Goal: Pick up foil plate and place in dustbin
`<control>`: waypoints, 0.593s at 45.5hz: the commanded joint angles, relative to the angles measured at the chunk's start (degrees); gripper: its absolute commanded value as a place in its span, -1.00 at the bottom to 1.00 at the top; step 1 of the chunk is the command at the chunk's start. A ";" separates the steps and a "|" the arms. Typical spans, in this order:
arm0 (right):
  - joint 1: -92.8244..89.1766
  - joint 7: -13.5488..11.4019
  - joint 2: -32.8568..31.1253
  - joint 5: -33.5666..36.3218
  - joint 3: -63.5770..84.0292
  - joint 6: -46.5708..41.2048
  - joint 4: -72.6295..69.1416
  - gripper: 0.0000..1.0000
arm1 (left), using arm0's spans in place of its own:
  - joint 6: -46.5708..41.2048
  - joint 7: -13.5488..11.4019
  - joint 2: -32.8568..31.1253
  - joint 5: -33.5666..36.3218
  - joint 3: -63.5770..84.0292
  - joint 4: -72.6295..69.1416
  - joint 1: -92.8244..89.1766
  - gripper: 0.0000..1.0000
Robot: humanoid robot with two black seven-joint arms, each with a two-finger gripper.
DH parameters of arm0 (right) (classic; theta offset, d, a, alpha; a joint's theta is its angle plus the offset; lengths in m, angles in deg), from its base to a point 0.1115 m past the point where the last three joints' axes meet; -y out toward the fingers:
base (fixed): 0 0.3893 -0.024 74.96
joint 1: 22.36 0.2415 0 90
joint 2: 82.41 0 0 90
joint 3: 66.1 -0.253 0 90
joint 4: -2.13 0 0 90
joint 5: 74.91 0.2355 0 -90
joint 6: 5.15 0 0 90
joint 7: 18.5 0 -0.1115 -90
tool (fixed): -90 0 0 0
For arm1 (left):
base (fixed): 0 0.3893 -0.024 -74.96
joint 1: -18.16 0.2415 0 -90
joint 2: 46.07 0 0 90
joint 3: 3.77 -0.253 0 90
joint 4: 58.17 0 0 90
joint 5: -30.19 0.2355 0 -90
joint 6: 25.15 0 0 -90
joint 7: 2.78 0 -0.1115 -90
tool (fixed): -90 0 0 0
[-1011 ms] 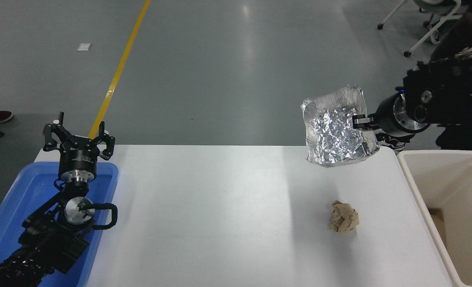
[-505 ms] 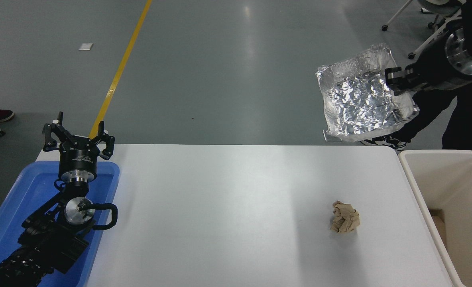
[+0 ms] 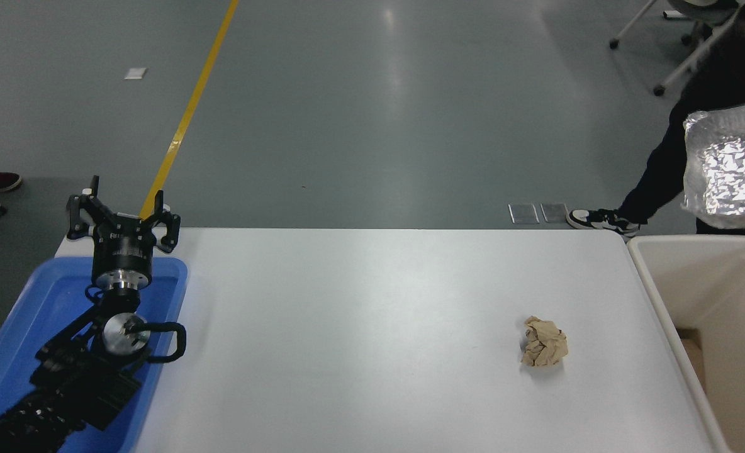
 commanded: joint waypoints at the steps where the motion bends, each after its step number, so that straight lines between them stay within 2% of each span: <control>1: -31.11 0.68 -6.07 -3.50 -21.23 7.09 15.09 -1.00 | 0.00 -0.01 -0.01 -0.02 0.00 -0.01 0.00 0.98; 5: -43.07 0.16 -4.75 -3.41 -32.13 9.47 18.51 -1.00 | 0.00 -0.01 -0.01 -0.02 0.00 -0.01 0.00 0.98; 8: -50.28 -0.54 -1.07 -2.10 -39.78 10.18 21.33 -1.00 | 0.00 -0.01 -0.01 -0.02 0.00 -0.01 0.00 0.98; 13: -60.57 -3.71 3.94 1.42 -48.84 13.60 25.02 -1.00 | 0.00 -0.01 -0.01 -0.02 0.00 -0.01 0.00 0.98; 19: -66.90 -5.64 11.24 6.25 -52.19 17.56 30.90 -1.00 | 0.00 -0.01 -0.01 -0.02 0.00 -0.01 0.00 0.98; 27: -72.44 -6.00 16.96 12.14 -52.46 19.40 36.01 -1.00 | 0.00 -0.01 -0.01 -0.02 0.00 -0.01 0.00 0.98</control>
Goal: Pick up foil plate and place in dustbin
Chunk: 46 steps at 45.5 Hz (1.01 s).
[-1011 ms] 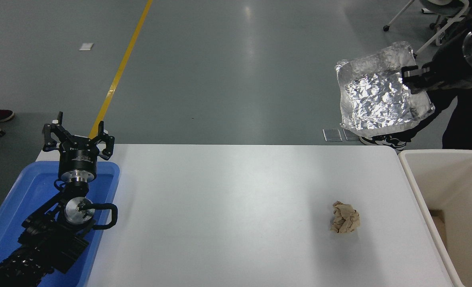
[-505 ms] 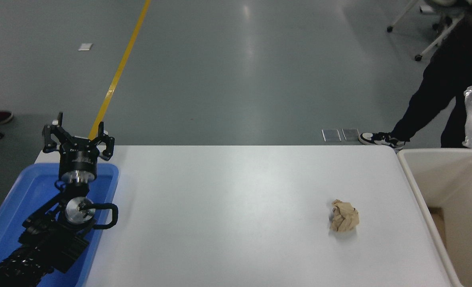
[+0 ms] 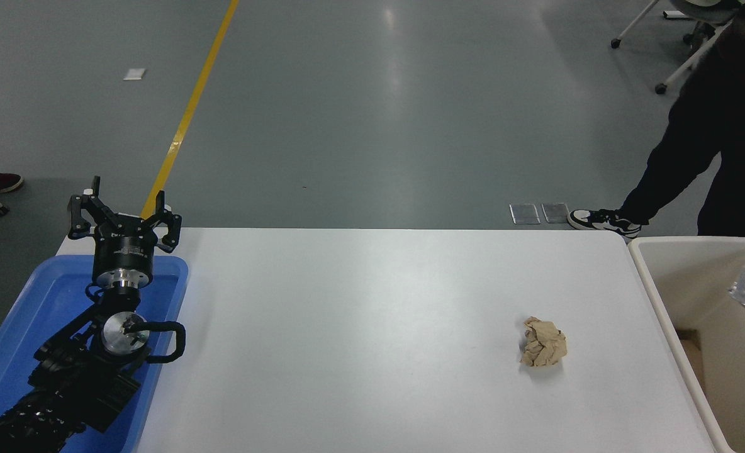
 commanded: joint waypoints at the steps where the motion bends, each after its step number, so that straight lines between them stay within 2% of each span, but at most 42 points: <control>1: -13.08 -1.68 8.50 7.51 -6.72 4.43 8.60 -1.00 | 0.00 -0.01 0.00 -0.01 0.00 0.00 0.00 0.98; 16: -14.05 -1.59 10.61 8.13 -7.60 5.84 9.13 -0.96 | 0.00 -0.09 0.00 -0.09 0.00 0.00 0.00 0.98; 17: -13.97 -1.59 10.70 8.05 -7.69 5.75 9.13 -0.78 | 0.00 -0.09 0.00 -0.09 0.00 0.00 0.00 0.98; 18: -13.88 -1.59 10.70 8.13 -7.86 5.66 9.04 -0.31 | -0.09 -0.09 0.00 -0.09 0.00 0.00 0.00 0.98; 19: -13.70 -1.59 10.70 8.13 -8.04 5.66 8.96 0.43 | -0.09 -0.09 0.00 -0.09 0.00 0.00 0.00 0.98; 20: -13.61 -1.59 10.87 8.13 -8.39 5.84 8.87 0.99 | -0.09 -0.09 0.00 -0.09 0.00 0.00 0.00 0.98; 32: -9.40 -1.59 11.76 6.03 -9.98 4.52 4.75 1.00 | -0.09 -0.09 0.00 -0.09 0.00 0.00 0.00 0.98; 39: 2.80 -1.51 3.68 -2.76 -3.40 3.82 -10.71 1.00 | -0.09 -0.01 0.00 -0.09 0.00 0.00 0.00 0.98; 46: 19.93 -1.33 1.83 -3.20 6.44 2.33 -23.81 1.00 | 0.00 -0.01 0.00 -0.01 0.00 0.00 0.00 0.98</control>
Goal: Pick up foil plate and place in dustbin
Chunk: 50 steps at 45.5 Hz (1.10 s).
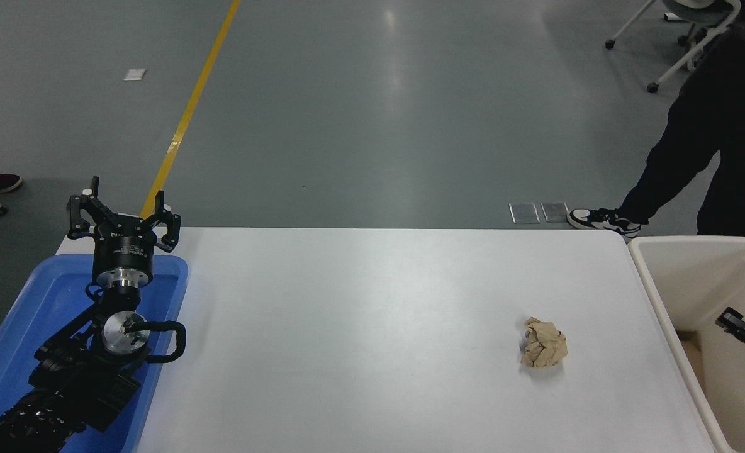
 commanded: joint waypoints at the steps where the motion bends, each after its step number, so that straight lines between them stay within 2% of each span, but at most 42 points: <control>1: 22.50 0.25 -4.80 -3.98 12.54 -3.15 -19.76 1.00 | 0.09 -0.01 -0.01 0.07 0.00 0.00 0.00 0.98; 6: 36.82 0.43 -3.84 -3.63 21.86 -11.85 -29.52 1.00 | 0.09 0.08 -0.01 0.07 0.00 0.09 0.00 0.98; 10: 45.01 0.43 -0.51 -1.09 27.05 -17.57 -35.76 1.00 | 0.09 0.08 -0.01 0.16 0.00 0.00 0.00 0.98; 16: 54.68 0.52 5.29 6.81 32.68 -23.11 -42.09 1.00 | 0.09 0.08 -0.01 0.07 0.00 0.00 0.00 0.98; 24: 63.82 0.69 13.73 21.49 33.12 -23.64 -49.22 1.00 | 0.09 0.08 -0.01 0.07 0.00 0.00 0.00 0.98; 27: 65.76 0.69 16.72 25.01 34.09 -24.78 -49.22 1.00 | 0.09 0.08 -0.01 0.07 0.00 0.00 0.00 0.98; 38: 74.81 0.61 24.99 28.36 41.29 -37.52 -49.40 1.00 | 0.09 0.08 -0.01 -0.02 0.00 0.00 0.00 0.98; 50: 78.77 0.60 25.17 28.71 44.46 -40.43 -52.39 1.00 | 0.00 -0.01 -0.01 -0.02 0.09 0.00 0.00 0.98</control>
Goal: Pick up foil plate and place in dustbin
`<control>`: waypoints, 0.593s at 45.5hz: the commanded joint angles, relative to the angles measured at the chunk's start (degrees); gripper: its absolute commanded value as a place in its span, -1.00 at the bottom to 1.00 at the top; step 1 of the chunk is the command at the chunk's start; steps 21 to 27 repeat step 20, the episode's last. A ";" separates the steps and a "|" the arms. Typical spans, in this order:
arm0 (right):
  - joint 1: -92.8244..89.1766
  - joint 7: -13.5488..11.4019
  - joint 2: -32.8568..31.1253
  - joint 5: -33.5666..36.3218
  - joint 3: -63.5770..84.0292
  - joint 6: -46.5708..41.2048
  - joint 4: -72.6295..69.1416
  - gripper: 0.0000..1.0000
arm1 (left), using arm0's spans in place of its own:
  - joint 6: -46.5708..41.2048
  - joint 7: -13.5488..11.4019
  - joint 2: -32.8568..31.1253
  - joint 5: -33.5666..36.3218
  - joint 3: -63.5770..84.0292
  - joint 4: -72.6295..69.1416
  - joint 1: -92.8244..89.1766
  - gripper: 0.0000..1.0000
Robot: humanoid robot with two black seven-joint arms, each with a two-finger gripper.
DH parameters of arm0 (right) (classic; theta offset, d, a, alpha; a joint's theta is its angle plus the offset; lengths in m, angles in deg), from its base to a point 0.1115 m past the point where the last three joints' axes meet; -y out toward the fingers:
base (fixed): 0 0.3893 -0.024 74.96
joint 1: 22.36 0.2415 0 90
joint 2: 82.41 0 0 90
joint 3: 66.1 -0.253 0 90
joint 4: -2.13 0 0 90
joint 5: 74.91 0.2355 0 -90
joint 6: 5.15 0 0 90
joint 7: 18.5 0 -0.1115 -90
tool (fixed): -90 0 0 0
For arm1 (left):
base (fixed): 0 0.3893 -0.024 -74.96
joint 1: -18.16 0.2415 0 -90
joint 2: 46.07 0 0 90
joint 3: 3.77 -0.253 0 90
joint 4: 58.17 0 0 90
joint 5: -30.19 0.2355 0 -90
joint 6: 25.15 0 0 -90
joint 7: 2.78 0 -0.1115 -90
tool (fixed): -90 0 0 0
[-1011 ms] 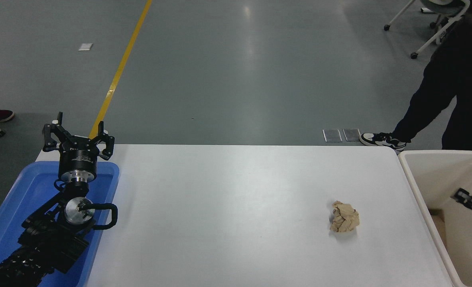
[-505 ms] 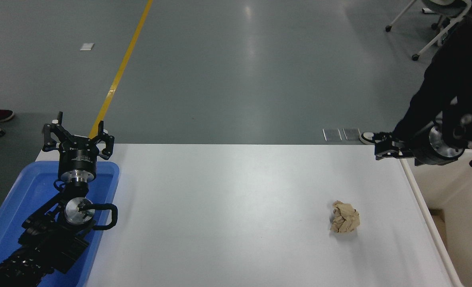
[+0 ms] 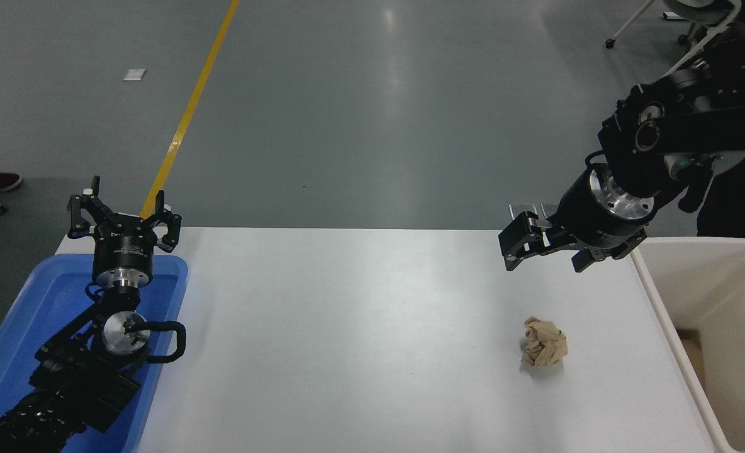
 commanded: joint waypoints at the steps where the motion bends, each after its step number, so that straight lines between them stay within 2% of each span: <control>1: 5.13 0.02 2.45 2.10 3.85 -4.02 -2.81 1.00 | -0.04 -0.07 0.00 -0.02 0.09 0.00 0.00 0.98; 27: 5.92 0.02 1.57 2.18 3.94 -4.11 -3.43 1.00 | -0.04 -0.07 0.00 -0.10 0.09 0.00 0.00 0.98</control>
